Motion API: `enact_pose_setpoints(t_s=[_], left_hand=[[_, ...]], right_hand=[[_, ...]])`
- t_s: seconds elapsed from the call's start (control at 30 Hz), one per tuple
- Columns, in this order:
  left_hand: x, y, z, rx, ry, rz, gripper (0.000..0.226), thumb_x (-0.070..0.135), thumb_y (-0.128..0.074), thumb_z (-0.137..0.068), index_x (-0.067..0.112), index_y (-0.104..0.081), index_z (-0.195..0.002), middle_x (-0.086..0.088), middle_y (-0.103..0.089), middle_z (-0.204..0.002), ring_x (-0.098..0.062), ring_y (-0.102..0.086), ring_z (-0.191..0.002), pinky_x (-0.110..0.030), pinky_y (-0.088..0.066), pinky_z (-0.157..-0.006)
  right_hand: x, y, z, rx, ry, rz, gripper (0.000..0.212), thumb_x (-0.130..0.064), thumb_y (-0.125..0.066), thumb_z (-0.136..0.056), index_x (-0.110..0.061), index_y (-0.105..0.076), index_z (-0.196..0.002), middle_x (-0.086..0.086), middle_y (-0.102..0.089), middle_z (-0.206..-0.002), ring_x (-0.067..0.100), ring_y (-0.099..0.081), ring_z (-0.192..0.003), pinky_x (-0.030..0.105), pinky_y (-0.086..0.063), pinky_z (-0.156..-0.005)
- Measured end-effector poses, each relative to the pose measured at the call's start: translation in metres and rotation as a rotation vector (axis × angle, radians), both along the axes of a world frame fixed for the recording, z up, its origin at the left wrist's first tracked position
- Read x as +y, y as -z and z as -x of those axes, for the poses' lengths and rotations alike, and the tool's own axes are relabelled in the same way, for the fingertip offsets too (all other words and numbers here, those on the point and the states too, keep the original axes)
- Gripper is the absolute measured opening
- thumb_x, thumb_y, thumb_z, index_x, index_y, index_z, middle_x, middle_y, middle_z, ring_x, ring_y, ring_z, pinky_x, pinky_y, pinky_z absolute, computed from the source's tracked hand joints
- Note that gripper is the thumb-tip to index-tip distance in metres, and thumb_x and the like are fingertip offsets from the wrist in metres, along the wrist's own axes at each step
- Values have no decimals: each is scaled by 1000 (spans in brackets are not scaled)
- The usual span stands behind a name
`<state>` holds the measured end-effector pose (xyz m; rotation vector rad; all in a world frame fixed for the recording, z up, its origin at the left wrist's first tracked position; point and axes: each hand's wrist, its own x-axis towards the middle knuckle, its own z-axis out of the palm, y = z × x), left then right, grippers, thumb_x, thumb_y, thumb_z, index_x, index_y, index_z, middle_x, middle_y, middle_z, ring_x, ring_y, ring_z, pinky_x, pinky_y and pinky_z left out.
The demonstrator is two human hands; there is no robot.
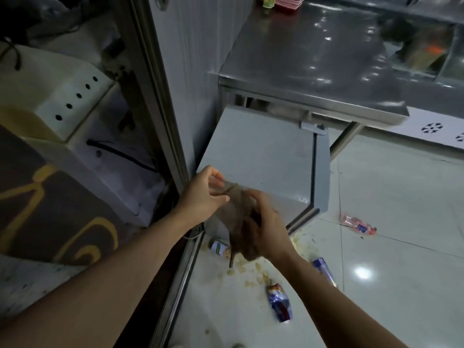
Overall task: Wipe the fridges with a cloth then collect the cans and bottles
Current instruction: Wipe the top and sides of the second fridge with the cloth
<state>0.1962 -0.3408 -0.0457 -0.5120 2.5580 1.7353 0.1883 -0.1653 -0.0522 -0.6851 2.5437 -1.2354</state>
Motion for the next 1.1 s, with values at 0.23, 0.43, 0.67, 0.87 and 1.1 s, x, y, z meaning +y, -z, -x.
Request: enact_pose_setpoints(t_s=[0.23,0.43,0.67,0.87,1.1], left_hand=[[-52,62,-6,62,-122,394,42,-5,-59,-82,10,-49,-120,-5,-55,-124,-20,-51,-116,-30,-43,-93],[-75,103,14,174,-30,472,49,-3,-56,-84,14,-42,-127,-7,-50,-132,-23,-46,-123,-33,-40,-96],[-78,137,31,403,1,455,53,-11,-53,-80,12,-41,-126,-4,-53,-131,-20,-55,-113,-42,-50,-88],[-89,161,42,568,-79,520,56,-11,-54,-74,16,-39,-121,8,-58,-129,-12,-57,-53,-39,-53,-55],[-89,184,56,733,-194,478,56,-4,-55,-74,29,-34,-114,6,-63,-114,-7,-50,-54,-27,-47,-52]], right_hand=[[-34,45,28,206,139,-2,37,-5,-46,-94,-16,-54,-129,10,-46,-125,18,-48,-107,7,-35,-85],[-88,98,69,377,86,-186,50,-11,-59,-86,-11,-46,-134,15,-35,-135,25,-42,-116,18,-35,-99],[-96,150,86,891,87,-396,60,-20,-75,-75,-1,-51,-127,21,-37,-145,38,-30,-137,54,-24,-113],[-113,177,99,1168,122,-188,40,-10,-71,-82,2,-61,-119,20,-59,-123,40,-52,-118,52,-43,-98],[-157,185,101,1286,283,-134,21,-20,-64,-83,-5,-67,-98,14,-64,-106,34,-58,-107,44,-47,-91]])
